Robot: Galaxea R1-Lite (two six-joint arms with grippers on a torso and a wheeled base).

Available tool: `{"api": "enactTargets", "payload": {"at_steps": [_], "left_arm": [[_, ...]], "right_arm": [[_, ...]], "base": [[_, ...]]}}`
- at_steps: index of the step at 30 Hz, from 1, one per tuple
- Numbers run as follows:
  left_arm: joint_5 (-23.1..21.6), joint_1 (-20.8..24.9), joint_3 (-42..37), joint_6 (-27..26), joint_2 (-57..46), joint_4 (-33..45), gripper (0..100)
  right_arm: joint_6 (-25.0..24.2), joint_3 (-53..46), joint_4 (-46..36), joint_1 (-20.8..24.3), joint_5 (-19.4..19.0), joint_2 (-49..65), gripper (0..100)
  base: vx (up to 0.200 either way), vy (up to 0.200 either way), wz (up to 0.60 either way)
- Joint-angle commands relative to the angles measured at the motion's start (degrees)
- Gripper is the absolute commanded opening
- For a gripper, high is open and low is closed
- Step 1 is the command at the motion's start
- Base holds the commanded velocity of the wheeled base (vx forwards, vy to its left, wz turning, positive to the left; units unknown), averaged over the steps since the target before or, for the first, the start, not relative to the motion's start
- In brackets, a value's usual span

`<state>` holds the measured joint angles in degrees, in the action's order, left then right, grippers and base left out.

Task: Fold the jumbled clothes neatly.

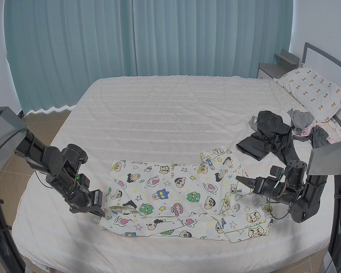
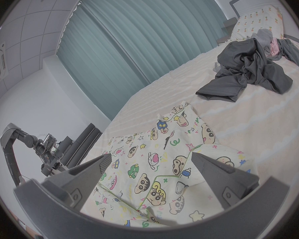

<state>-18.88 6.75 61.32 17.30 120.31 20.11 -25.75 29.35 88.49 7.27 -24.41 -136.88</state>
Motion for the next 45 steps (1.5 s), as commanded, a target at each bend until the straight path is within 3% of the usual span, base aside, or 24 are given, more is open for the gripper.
{"api": "enactTargets", "payload": {"at_steps": [1, 5, 18, 25, 28, 33, 37, 42, 44, 45], "left_arm": [[2.36, -0.86, 3.72, 0.63, 5.46, -0.51, 0], [4.21, -1.13, 5.39, 2.13, 6.52, -0.69, 0], [10.97, -1.04, 5.21, 7.49, 11.18, -16.16, 0], [15.81, -0.69, 5.65, 8.01, 12.85, -18.27, 0], [15.63, -0.69, 5.65, 8.28, 12.85, -19.15, 0], [13.79, -1.39, 5.48, 8.63, 12.67, -21.7, 0], [8.25, -2.18, 4.95, 13.55, 10.74, -26.18, 0], [-2.3, -4.2, -0.32, 18.56, 4.14, -32.24, 0], [-3.27, -4.56, -2.26, 19.7, 3.09, -34.97, 0], [-3.35, -4.73, -4.98, 21.9, 2.65, -41.21, 0]], "right_arm": [[-0.01, 0.09, 0.28, 0.03, -0.03, -0.67, 100], [-0.01, 0.09, 0.37, 0.03, -0.03, -0.76, 100], [-0.01, 0.09, 0.37, -0.06, -0.03, -0.85, 100], [0.08, 0.09, 0.37, -0.06, -0.03, -0.85, 100], [0.08, 0.09, 0.37, -0.15, -0.03, -0.85, 100], [0.08, 0.18, 0.37, -0.23, -0.03, -0.85, 100], [0.08, 0.18, 0.37, -0.32, -0.03, -0.76, 100], [0.08, 0.18, 0.37, -0.23, -0.03, -0.85, 100], [0.08, 0.18, 0.37, -0.23, -0.03, -0.85, 100], [0.08, 0.18, 0.37, -0.15, -0.03, -0.85, 100]], "base": [[0.0, 0.0, 0.0], [0.0, 0.0, 0.0], [0.0, 0.0, 0.0], [0.0, 0.0, 0.0], [0.0, 0.0, 0.0], [0.0, 0.0, 0.0], [0.0, 0.0, 0.0], [0.0, 0.0, 0.0], [0.0, 0.0, 0.0], [0.0, 0.0, 0.0]]}}
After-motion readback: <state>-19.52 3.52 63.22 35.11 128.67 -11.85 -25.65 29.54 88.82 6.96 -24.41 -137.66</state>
